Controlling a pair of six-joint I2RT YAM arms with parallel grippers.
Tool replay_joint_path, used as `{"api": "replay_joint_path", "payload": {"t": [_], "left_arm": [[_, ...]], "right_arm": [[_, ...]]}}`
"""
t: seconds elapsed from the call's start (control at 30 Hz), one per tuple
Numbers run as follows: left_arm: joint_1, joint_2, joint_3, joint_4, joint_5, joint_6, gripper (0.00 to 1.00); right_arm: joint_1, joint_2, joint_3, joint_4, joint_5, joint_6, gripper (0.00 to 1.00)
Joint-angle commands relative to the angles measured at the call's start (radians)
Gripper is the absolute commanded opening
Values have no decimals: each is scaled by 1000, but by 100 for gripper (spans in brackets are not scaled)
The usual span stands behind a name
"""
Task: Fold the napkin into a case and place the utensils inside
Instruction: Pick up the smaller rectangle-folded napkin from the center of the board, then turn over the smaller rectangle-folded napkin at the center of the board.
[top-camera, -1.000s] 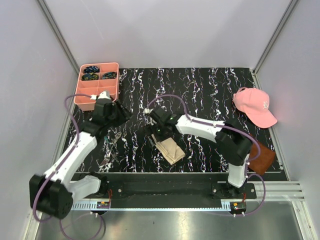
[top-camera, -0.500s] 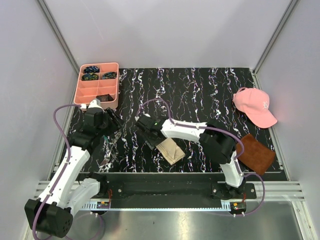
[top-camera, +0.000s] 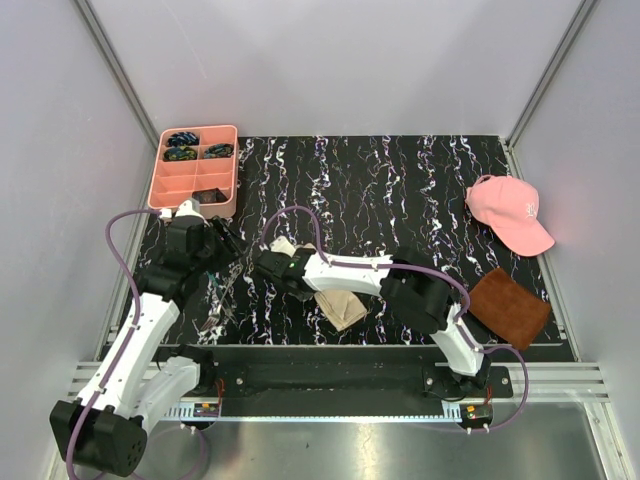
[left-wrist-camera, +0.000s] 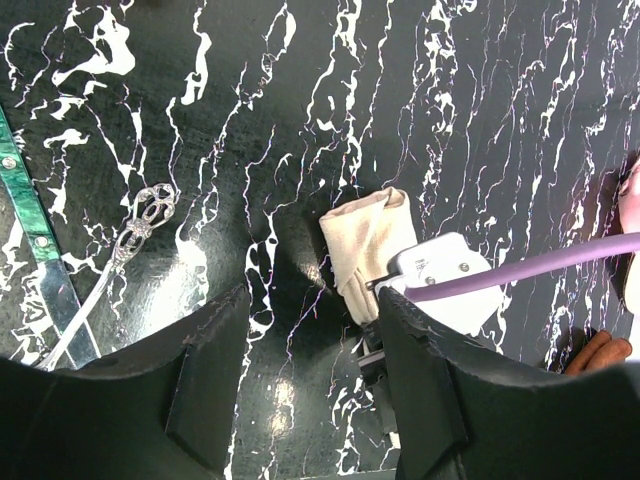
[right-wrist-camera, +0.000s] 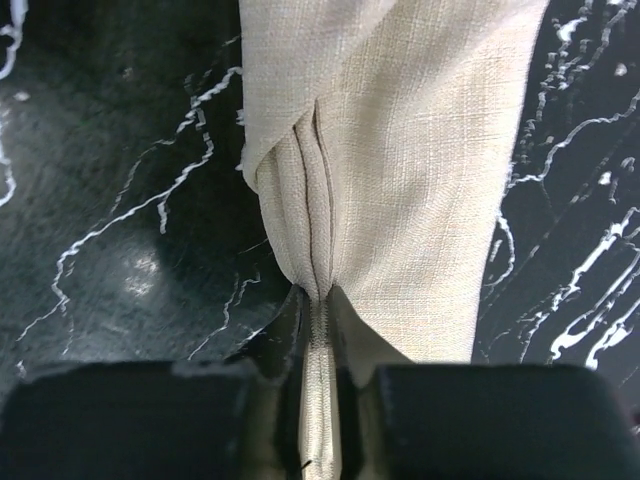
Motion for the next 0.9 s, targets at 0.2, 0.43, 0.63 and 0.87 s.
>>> {"api": "replay_joint_path", "payload": {"t": [0.2, 0.43, 0.63, 0.87], "left_arm": [[21, -6, 18, 6, 9, 28, 57], [24, 10, 26, 4, 12, 22, 57], [24, 17, 33, 1, 15, 27, 57], [24, 56, 32, 18, 38, 30, 57]], "right_arm": [[-20, -107, 110, -35, -142, 18, 0], [-123, -225, 42, 116, -562, 122, 0], [-210, -263, -116, 362, -838, 237, 0], [-324, -222, -314, 690, -1110, 313, 0]]}}
